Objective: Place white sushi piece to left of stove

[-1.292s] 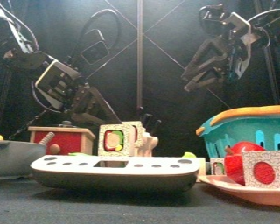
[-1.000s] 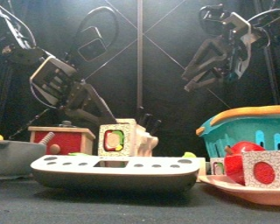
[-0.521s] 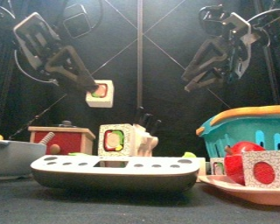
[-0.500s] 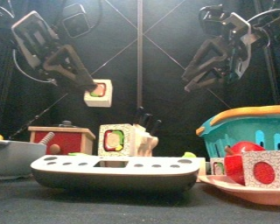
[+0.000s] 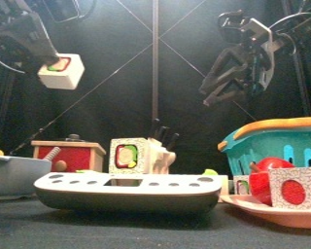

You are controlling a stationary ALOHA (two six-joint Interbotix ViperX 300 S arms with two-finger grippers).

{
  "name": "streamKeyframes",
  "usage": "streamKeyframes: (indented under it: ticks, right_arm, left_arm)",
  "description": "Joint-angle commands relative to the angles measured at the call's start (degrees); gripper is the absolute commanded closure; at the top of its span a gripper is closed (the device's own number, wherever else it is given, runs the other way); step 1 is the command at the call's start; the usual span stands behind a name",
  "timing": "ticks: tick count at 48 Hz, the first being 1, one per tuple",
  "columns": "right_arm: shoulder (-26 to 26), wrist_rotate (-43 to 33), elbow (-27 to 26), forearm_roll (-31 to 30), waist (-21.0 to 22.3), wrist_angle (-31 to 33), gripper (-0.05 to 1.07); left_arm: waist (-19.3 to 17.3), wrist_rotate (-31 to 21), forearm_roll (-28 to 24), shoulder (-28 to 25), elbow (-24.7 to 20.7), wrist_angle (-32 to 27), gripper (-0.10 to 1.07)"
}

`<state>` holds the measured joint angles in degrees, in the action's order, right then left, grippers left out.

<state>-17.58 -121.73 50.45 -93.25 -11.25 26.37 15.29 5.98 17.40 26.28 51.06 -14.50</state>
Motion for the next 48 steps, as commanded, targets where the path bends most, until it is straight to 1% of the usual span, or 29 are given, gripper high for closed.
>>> streamKeyframes:
  ticks: [1,4,9,13,19,22,23,25,30,35,36,37,43,48]
  right_arm:
    - [1.41,0.18,-2.90,0.18,-0.09,0.26,0.19]
    - [2.72,0.26,-4.13,0.18,-0.09,0.26,0.19]
    - [4.22,0.44,-5.63,0.18,-0.18,0.35,0.19]
    - [4.92,0.44,-6.50,0.18,-0.26,0.26,0.19]
    - [5.19,0.44,-6.77,0.18,-0.70,0.26,0.19]
    - [5.19,0.35,-6.68,0.26,-0.88,0.26,0.19]
    - [5.19,0.35,-6.68,0.35,-0.88,0.26,0.19]
    - [5.10,0.35,-6.59,0.53,-0.88,0.26,0.19]
    - [5.10,0.44,-6.42,0.62,-0.88,0.26,0.19]
    - [5.10,0.35,-6.42,0.70,-0.97,0.35,0.19]
    - [5.10,0.44,-6.42,0.70,-1.05,0.26,0.19]
    - [5.19,0.44,-6.42,0.70,-1.14,0.26,0.19]
    - [5.19,0.44,-6.33,0.70,-1.14,0.35,0.19]
    - [5.19,0.35,-6.50,0.70,-1.14,0.26,0.19]
  left_arm:
    - [-0.53,-0.26,-3.43,0.35,-3.08,-2.64,0.42]
    - [-0.79,-0.79,-4.83,0.35,-3.60,-3.52,0.42]
    - [-1.76,-3.43,-5.71,0.53,-4.39,-4.48,0.42]
    - [-2.20,-5.45,-7.82,0.79,-4.83,-5.71,0.42]
    - [-3.16,-10.20,-15.12,0.97,-6.33,-10.81,0.42]
    - [-3.25,-13.80,-19.51,0.97,-7.73,-13.80,0.42]
    - [-3.25,-15.91,-21.80,0.97,-8.35,-15.38,0.42]
    - [-3.16,-18.37,-24.08,1.05,-8.96,-16.52,0.43]
    - [-1.93,-28.92,-33.84,1.23,-9.49,-19.34,0.43]
    - [1.58,-39.90,-44.12,1.23,-8.35,-20.39,0.43]
    - [2.90,-43.24,-47.37,1.23,-7.91,-20.65,0.43]
    - [3.78,-45.70,-49.48,1.23,-7.56,-20.65,0.43]
    - [9.23,-62.40,-61.26,1.05,-5.10,-21.01,0.43]
    - [13.54,-77.17,-70.66,0.44,-2.64,-23.38,0.43]
